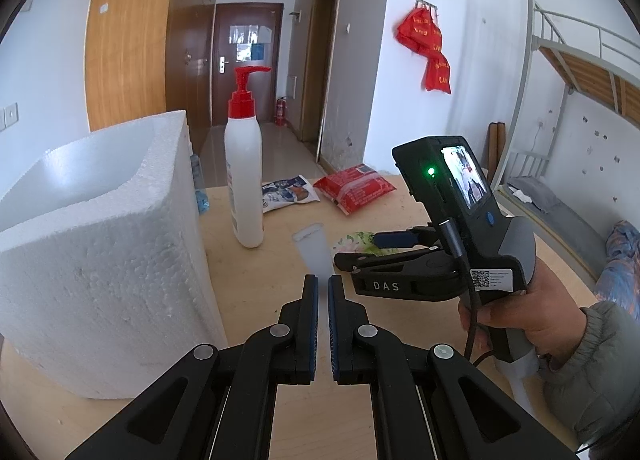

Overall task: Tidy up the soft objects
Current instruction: 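Close the right gripper on the green floral packet, then lift the green packet with the right gripper while the left gripper holds the roll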

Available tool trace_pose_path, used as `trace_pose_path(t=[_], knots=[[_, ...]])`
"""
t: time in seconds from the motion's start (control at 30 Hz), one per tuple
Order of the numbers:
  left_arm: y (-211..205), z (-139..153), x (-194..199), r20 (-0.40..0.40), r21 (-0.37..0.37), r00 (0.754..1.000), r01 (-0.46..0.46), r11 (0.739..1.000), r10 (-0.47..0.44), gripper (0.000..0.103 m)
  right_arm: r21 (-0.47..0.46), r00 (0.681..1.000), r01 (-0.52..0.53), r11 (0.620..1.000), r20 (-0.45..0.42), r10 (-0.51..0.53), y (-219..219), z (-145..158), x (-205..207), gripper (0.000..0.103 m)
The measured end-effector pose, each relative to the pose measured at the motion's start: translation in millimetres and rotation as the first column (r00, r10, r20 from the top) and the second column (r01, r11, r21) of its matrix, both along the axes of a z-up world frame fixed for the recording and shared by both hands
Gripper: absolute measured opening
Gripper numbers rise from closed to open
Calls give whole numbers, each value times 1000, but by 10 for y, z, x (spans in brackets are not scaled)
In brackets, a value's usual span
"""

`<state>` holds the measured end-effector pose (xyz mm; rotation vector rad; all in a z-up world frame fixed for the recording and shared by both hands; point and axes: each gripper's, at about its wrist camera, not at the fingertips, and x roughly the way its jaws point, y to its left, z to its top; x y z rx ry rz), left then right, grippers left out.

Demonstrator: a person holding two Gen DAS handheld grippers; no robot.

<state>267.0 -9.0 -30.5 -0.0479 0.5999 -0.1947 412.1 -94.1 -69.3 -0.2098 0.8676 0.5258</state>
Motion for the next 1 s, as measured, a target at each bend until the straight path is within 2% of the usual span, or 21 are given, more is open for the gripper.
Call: trace_pose_path(t=[0.17,0.4,0.5,0.57,0.6,0.63,0.8,1.0], knots=[[1,2,-11,3,0,1000,3,1000,-3,5,7,1000,2,1000,-17,-2,-12,-27,26,61],[-2,5,-12,3,0,1000,6,1000,-6,5,-76,1000,-3,997,3,3,85,-81,-18,60],[-1,4,-20,3,1,1000,8,1000,-8,5,-86,1000,11,996,20,-9,82,-78,-29,52],[1,8,-28,6,1,1000,8,1000,-8,5,-57,1000,18,998,3,-18,45,-56,-14,40],[3,7,-30,6,0,1000,8,1000,-8,5,-49,1000,20,999,-6,-21,30,-51,-10,25],[4,9,-36,6,-3,1000,9,1000,-9,5,-36,1000,28,999,-11,-28,12,-36,-11,23],[-1,42,-89,23,-6,1000,15,1000,-15,5,21,998,58,998,-40,-57,-100,37,-50,21],[-30,124,-189,53,-3,998,22,1000,-22,5,69,998,68,995,-13,-68,-216,224,-227,21]])
